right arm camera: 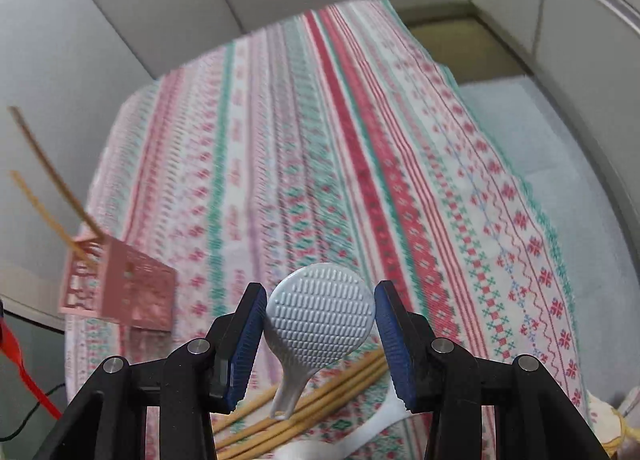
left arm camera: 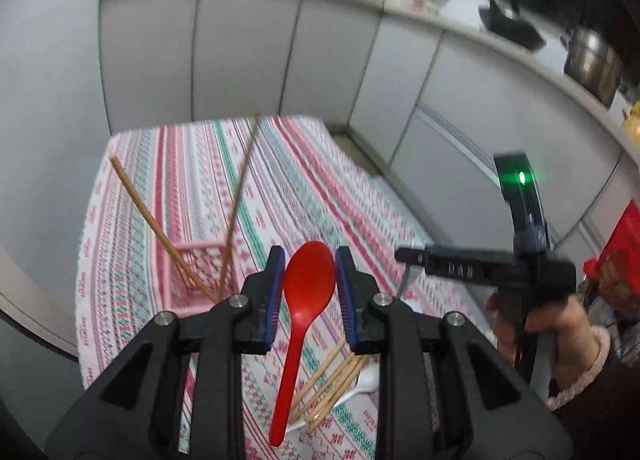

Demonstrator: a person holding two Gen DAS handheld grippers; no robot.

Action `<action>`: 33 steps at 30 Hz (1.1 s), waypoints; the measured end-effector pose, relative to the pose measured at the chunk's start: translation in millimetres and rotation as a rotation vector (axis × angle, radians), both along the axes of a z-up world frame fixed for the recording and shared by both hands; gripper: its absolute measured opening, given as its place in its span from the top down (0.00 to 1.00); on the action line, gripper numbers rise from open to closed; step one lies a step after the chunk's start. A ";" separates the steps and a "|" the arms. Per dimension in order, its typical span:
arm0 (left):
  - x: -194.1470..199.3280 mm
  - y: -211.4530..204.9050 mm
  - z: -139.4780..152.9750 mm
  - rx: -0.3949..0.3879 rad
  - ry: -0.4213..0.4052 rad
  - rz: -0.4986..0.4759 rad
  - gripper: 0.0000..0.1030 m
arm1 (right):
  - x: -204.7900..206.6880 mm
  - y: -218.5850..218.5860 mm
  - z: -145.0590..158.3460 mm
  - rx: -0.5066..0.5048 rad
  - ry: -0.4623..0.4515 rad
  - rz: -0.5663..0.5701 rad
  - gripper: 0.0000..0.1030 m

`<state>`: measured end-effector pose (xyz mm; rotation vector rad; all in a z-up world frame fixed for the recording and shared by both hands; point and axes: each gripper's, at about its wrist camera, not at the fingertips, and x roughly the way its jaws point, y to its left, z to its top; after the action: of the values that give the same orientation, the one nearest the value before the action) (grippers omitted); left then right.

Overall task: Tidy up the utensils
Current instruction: 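Lift the red spoon with the left tool over the pink holder while the right tool lifts the paddle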

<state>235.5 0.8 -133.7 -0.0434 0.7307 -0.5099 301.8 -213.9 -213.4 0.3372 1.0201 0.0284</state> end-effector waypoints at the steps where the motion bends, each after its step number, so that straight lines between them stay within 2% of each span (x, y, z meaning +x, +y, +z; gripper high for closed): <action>1: -0.2 3.0 4.7 -0.014 -0.017 0.008 0.73 | -2.9 2.0 5.5 0.003 -0.018 0.004 0.52; 7: 3.4 27.6 29.1 -0.095 -0.128 0.098 0.73 | -13.3 16.7 33.9 0.025 -0.113 0.022 0.52; 12: 16.4 43.3 38.4 -0.157 -0.214 0.179 0.73 | -14.8 25.4 43.4 0.045 -0.154 0.026 0.52; 18: 39.0 54.9 26.1 -0.217 -0.276 0.266 0.73 | -10.9 32.7 46.3 0.076 -0.182 0.022 0.52; 22: 45.9 54.8 19.6 -0.215 -0.344 0.295 0.73 | -8.7 34.5 49.4 0.088 -0.200 0.021 0.52; 25: 51.6 56.0 7.4 -0.213 -0.352 0.321 0.73 | -7.3 34.1 50.7 0.095 -0.214 0.016 0.52; 33: 61.8 50.7 -20.2 -0.180 -0.310 0.332 0.73 | -2.7 38.3 46.6 0.097 -0.215 0.026 0.52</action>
<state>297.3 51.4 -153.9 -0.2450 0.3616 -0.2540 299.1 -175.6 -166.8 0.4003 0.8113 0.1355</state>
